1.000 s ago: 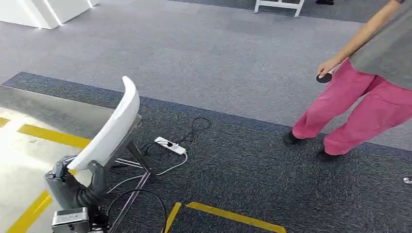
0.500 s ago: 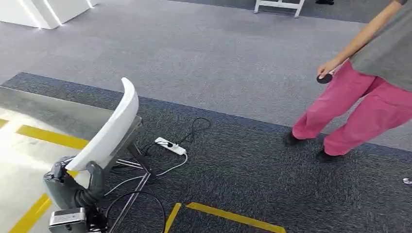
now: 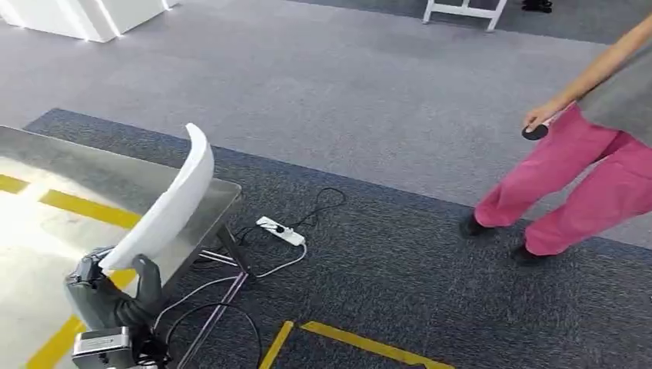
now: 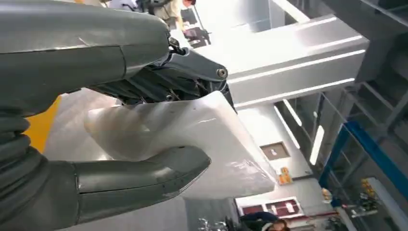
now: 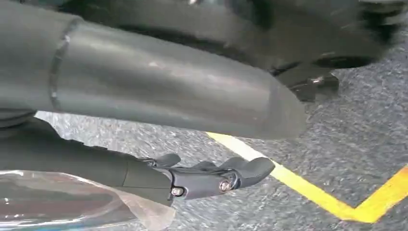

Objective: Take the parts from the cabinet and place them on the table.

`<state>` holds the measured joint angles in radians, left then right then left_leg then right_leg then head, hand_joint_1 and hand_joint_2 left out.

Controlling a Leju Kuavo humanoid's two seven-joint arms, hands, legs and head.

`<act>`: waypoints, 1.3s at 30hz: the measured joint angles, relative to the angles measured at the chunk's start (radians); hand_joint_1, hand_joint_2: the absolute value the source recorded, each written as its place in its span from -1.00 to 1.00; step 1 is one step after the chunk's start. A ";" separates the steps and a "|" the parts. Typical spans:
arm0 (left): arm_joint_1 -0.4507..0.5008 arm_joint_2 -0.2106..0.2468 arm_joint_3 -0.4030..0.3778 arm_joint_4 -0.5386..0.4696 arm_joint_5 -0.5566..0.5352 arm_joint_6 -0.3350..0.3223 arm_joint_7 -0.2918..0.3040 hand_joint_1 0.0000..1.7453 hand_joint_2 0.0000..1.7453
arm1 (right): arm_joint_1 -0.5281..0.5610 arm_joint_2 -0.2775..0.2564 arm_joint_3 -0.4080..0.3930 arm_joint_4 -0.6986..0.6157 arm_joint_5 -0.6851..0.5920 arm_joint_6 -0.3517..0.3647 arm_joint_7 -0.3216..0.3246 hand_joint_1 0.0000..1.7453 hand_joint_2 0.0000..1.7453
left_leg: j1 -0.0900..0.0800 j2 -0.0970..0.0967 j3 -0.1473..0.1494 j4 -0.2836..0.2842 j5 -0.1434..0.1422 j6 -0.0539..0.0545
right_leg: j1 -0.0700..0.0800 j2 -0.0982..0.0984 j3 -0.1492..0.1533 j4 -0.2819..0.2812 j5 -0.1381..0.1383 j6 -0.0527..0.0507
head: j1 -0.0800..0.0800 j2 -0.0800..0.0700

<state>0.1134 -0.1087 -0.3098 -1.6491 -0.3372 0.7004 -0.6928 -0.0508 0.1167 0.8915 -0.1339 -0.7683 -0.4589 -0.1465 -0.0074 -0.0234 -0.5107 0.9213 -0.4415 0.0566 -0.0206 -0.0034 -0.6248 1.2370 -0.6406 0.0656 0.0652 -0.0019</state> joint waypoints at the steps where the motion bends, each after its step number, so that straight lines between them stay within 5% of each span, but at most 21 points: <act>1: 0.000 0.000 0.000 0.001 0.000 0.000 0.000 1.00 1.00 | 0.001 0.000 0.000 0.000 -0.001 0.001 0.000 -1.00 -1.00 | 0.000 -0.011 0.001 0.002 -0.001 -0.002 | 0.000 0.000 -0.016 0.010 0.019 0.001 | 0.001 0.000; 4: 0.000 0.001 -0.005 0.003 0.002 0.001 0.000 1.00 1.00 | 0.001 -0.005 0.000 0.000 -0.002 0.001 0.000 -1.00 -1.00 | 0.008 -0.049 0.001 0.022 -0.014 -0.019 | -0.008 0.020 0.065 -0.212 0.174 0.005 | 0.001 0.000; 5: -0.001 0.002 -0.005 0.003 0.002 0.001 0.000 1.00 1.00 | 0.001 -0.005 0.000 0.000 -0.001 0.001 0.000 -1.00 -1.00 | 0.010 -0.057 -0.004 0.031 -0.021 -0.028 | -0.013 0.069 0.091 -0.263 0.171 0.008 | 0.000 0.000; 6: -0.004 0.002 -0.006 0.003 0.002 0.001 0.000 1.00 1.00 | 0.001 -0.005 0.000 0.000 -0.002 0.001 0.000 -1.00 -1.00 | 0.005 -0.068 -0.017 0.048 -0.026 -0.036 | -0.014 0.084 0.101 -0.287 0.156 0.001 | 0.002 0.000; 10: -0.001 0.004 -0.008 0.004 0.002 0.002 0.000 1.00 1.00 | 0.001 -0.005 0.000 0.000 -0.001 0.001 0.002 -1.00 -1.00 | 0.013 -0.095 -0.032 0.051 -0.023 -0.051 | -0.012 0.045 0.100 -0.273 0.157 -0.030 | 0.001 0.000; 12: -0.006 0.005 -0.008 0.004 0.002 0.002 0.000 1.00 1.00 | 0.001 -0.005 0.000 0.000 -0.001 0.001 0.002 -1.00 -1.00 | 0.008 -0.007 -0.065 0.127 -0.069 -0.061 | -0.007 0.023 0.104 -0.273 0.154 -0.044 | -0.011 0.000; 14: -0.006 0.005 -0.008 0.005 0.002 0.002 0.000 1.00 1.00 | 0.002 -0.005 0.000 0.000 -0.001 0.001 0.002 -1.00 -1.00 | 0.011 0.012 -0.147 0.296 -0.143 -0.066 | -0.002 -0.004 0.105 -0.273 0.149 -0.050 | -0.011 0.000; 16: -0.005 0.007 -0.008 0.007 0.002 0.002 0.000 1.00 1.00 | 0.004 -0.005 0.000 0.000 -0.001 0.001 0.003 -1.00 -1.00 | 0.012 0.013 -0.194 0.381 -0.153 -0.065 | 0.002 -0.031 0.108 -0.273 0.145 -0.054 | -0.011 0.000; 19: -0.005 0.009 -0.008 0.008 0.002 0.002 0.000 1.00 1.00 | 0.002 -0.005 0.000 0.000 0.001 0.001 0.003 -1.00 -1.00 | 0.009 0.031 -0.105 0.192 -0.028 -0.050 | 0.007 -0.066 0.125 -0.273 0.134 -0.054 | -0.011 0.000; 20: -0.005 0.009 -0.008 0.008 0.002 0.002 0.000 1.00 1.00 | 0.001 -0.005 0.000 0.000 0.002 0.000 0.003 -1.00 -1.00 | 0.001 0.075 -0.066 0.109 0.009 -0.038 | 0.008 -0.075 0.132 -0.273 0.129 -0.053 | -0.011 0.000; 21: -0.007 0.010 -0.009 0.008 0.002 0.002 0.000 1.00 1.00 | 0.001 -0.005 0.000 0.000 0.002 0.000 0.003 -1.00 -1.00 | -0.014 0.130 -0.052 0.089 -0.014 -0.030 | 0.014 -0.086 0.129 -0.273 0.125 -0.047 | -0.010 0.000; 25: -0.007 0.012 -0.012 0.008 0.002 0.003 0.000 1.00 1.00 | -0.002 -0.005 0.001 0.000 0.002 -0.001 0.004 -1.00 -1.00 | -0.015 0.080 -0.055 0.061 -0.016 -0.021 | 0.020 -0.145 0.143 -0.277 0.115 -0.029 | -0.012 0.000; 26: -0.006 0.011 -0.013 0.008 0.002 0.003 0.000 1.00 1.00 | -0.004 -0.005 0.001 0.000 0.002 -0.002 0.005 -1.00 -1.00 | -0.006 0.068 -0.046 0.052 -0.010 -0.017 | 0.014 -0.125 0.138 -0.270 0.102 -0.023 | -0.011 0.000; 27: -0.009 0.011 -0.014 0.008 0.002 0.004 0.000 1.00 1.00 | -0.004 -0.005 0.001 0.000 0.003 -0.002 0.004 -1.00 -1.00 | -0.003 0.055 -0.046 0.051 -0.009 -0.013 | 0.014 -0.058 0.121 -0.231 0.078 -0.020 | -0.006 0.000; 28: -0.010 0.010 -0.014 0.008 0.002 0.004 0.000 1.00 1.00 | -0.003 -0.005 0.001 0.000 0.003 -0.002 0.005 -1.00 -1.00 | -0.001 0.041 -0.047 0.051 -0.009 -0.009 | 0.011 -0.022 0.079 -0.148 0.039 -0.019 | -0.002 0.000; 30: -0.009 0.010 -0.014 0.008 0.002 0.002 0.000 1.00 1.00 | 0.001 -0.005 0.001 0.000 0.001 -0.002 0.006 -1.00 -1.00 | -0.002 0.014 -0.047 0.052 -0.010 -0.006 | 0.010 -0.002 -0.012 0.016 -0.015 -0.015 | 0.001 0.000; 31: -0.008 0.010 -0.014 0.009 0.002 0.001 0.000 1.00 1.00 | 0.002 -0.005 0.001 0.000 0.001 -0.002 0.008 -1.00 -1.00 | -0.003 -0.002 -0.046 0.053 -0.010 -0.006 | 0.010 0.000 -0.042 0.051 -0.011 -0.014 | 0.001 0.000; 33: -0.007 0.010 -0.014 0.010 0.002 -0.001 0.000 1.00 1.00 | 0.002 -0.005 0.001 0.000 0.001 -0.002 0.009 -1.00 -1.00 | -0.003 -0.032 -0.043 0.055 -0.012 -0.007 | 0.010 0.003 -0.028 -0.020 0.064 -0.016 | 0.001 0.000; 35: -0.007 0.010 -0.014 0.010 0.002 -0.002 0.000 1.00 1.00 | 0.002 -0.005 0.001 0.000 0.000 -0.002 0.009 -1.00 -1.00 | 0.000 -0.061 -0.040 0.064 -0.019 -0.015 | 0.007 0.036 0.045 -0.205 0.171 -0.020 | 0.001 0.000; 36: -0.006 0.010 -0.014 0.010 0.002 -0.002 0.000 1.00 1.00 | 0.002 -0.006 0.001 0.000 0.000 -0.002 0.009 -1.00 -1.00 | -0.002 -0.069 -0.045 0.067 -0.022 -0.020 | 0.002 0.092 0.061 -0.233 0.153 -0.021 | 0.000 0.000; 39: -0.005 0.010 -0.014 0.010 0.002 -0.002 0.003 1.00 1.00 | 0.001 -0.006 0.002 0.000 -0.001 -0.001 0.010 -1.00 -1.00 | 0.004 -0.100 -0.059 0.074 -0.019 -0.037 | 0.006 0.079 0.075 -0.246 0.149 -0.032 | 0.000 0.000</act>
<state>0.1086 -0.0988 -0.3243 -1.6396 -0.3357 0.6989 -0.6897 -0.0494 0.1110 0.8930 -0.1335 -0.7691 -0.4601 -0.1366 -0.0032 -0.1236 -0.5699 0.9955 -0.4604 0.0194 -0.0150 0.0759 -0.5500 0.9908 -0.4915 0.0334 0.0649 -0.0019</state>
